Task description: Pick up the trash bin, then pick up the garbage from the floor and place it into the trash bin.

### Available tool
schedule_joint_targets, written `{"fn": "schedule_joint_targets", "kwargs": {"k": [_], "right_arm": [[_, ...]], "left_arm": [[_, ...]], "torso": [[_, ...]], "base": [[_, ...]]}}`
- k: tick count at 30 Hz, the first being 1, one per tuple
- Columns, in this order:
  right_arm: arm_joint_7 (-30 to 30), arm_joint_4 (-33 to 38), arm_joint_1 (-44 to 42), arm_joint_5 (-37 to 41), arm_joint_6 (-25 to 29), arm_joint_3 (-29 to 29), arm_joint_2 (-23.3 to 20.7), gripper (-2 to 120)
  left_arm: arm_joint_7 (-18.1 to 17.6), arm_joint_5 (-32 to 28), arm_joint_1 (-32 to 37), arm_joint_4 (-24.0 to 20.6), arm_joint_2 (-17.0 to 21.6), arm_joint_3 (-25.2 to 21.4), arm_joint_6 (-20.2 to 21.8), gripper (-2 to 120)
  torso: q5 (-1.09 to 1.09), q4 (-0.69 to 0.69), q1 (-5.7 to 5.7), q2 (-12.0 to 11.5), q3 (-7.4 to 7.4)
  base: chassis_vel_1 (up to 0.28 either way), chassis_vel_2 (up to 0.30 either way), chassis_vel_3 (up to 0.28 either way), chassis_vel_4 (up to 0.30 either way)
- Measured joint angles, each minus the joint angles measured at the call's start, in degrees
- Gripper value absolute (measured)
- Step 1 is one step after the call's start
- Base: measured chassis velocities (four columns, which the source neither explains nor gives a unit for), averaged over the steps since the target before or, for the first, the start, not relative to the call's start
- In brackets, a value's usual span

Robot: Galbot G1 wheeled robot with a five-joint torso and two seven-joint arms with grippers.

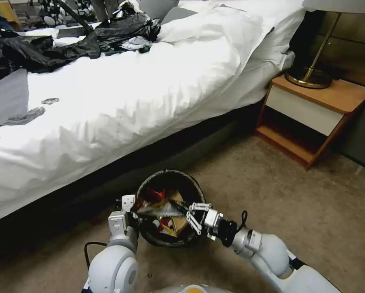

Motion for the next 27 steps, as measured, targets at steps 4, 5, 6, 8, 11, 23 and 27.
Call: {"fn": "schedule_joint_targets", "kwargs": {"k": [4,5,6,8,11,23,27], "right_arm": [[0.03,-2.09,1.03,-0.26,0.20,0.03,1.33,0],[0.03,-2.09,1.03,-0.26,0.20,0.03,1.33,0],[0.12,-2.47,1.55,-0.36,0.20,0.04,1.71,0],[0.19,-2.69,1.93,-0.46,0.19,0.00,1.94,0],[0.97,-4.19,3.79,-1.35,-0.07,-0.45,2.93,0],[5.83,-6.01,4.97,-4.29,-0.10,-0.37,3.75,12],[6.22,-5.71,5.14,-4.42,-0.17,-0.32,3.79,30]], "left_arm": [[0.01,0.17,0.22,0.00,-0.15,0.08,-0.04,0],[0.01,0.17,0.22,0.00,-0.15,0.08,-0.04,0],[0.03,0.32,0.37,0.00,-0.20,0.15,-0.09,0],[0.05,0.41,0.48,0.00,-0.23,0.20,-0.13,0],[0.11,0.66,0.79,-0.05,-0.31,0.30,-0.24,0],[0.16,0.68,1.13,-0.41,-0.18,0.19,-0.37,0],[0.20,0.86,1.52,-0.54,-0.21,0.46,-0.37,0]], "torso": [[0.01,0.00,0.00,0.00,0.00],[0.01,0.00,0.00,0.00,0.00],[0.00,0.00,0.00,0.00,0.00],[0.00,0.00,0.00,0.00,0.00],[0.00,0.01,0.00,0.00,0.00],[0.00,0.00,0.01,0.00,0.00],[0.00,0.00,0.01,0.00,0.00]], "base": [[0.000,0.000,0.000,0.000],[0.000,0.000,0.000,0.000],[0.000,0.000,0.000,0.000],[0.000,0.000,0.000,0.000],[0.000,0.000,0.000,0.000],[0.000,0.000,0.000,0.000],[0.000,0.000,0.000,0.000]]}}
